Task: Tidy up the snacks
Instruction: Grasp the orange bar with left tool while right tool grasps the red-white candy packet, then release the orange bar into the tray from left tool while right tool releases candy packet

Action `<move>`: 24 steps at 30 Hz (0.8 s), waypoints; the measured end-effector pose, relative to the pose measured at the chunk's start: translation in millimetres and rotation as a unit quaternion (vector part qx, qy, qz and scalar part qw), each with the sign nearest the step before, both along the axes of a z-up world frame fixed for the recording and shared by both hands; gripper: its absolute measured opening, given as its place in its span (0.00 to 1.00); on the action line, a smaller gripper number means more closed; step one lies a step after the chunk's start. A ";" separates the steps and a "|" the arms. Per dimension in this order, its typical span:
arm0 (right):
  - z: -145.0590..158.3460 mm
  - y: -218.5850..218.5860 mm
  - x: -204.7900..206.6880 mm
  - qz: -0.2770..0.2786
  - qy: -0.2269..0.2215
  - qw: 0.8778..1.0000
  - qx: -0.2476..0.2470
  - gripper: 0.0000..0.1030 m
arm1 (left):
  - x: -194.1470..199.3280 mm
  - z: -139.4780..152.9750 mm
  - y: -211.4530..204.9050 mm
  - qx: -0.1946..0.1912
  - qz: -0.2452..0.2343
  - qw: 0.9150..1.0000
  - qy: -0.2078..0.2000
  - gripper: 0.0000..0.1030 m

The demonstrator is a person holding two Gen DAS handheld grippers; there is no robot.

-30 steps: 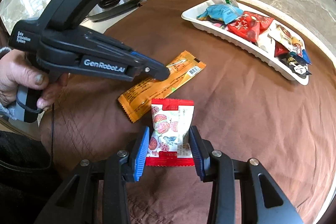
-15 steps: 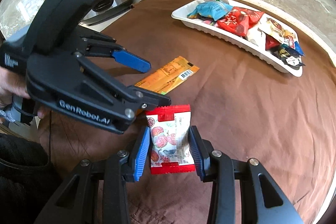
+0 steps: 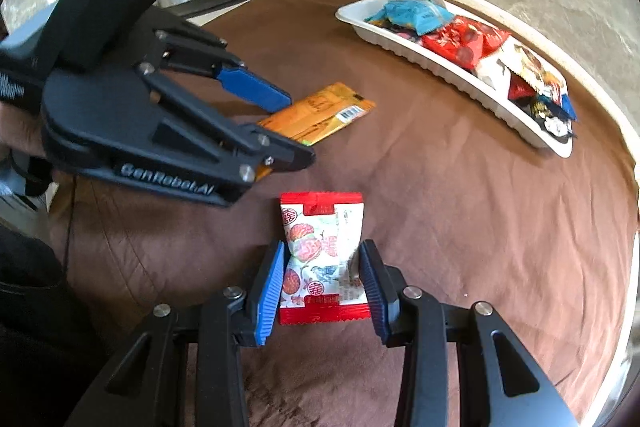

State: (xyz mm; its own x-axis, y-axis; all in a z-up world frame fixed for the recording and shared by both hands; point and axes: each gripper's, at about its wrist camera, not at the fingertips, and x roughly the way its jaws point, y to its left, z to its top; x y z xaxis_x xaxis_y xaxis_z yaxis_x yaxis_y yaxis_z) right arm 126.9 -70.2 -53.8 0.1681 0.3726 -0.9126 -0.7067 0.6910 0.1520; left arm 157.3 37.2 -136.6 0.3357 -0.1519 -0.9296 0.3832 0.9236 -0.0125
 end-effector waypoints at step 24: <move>32.0 -57.7 78.8 -0.143 0.051 0.981 0.124 0.34 | 32.5 54.9 50.4 -0.104 0.067 0.992 -0.019 0.27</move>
State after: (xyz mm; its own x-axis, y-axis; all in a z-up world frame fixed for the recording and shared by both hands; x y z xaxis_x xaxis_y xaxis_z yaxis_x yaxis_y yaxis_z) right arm 205.7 -127.8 -21.7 0.2111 0.5356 -0.8176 -0.4619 0.7919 0.3995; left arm 189.8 87.5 -81.6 0.4008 -0.2898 -0.8691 0.2607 0.9455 -0.1951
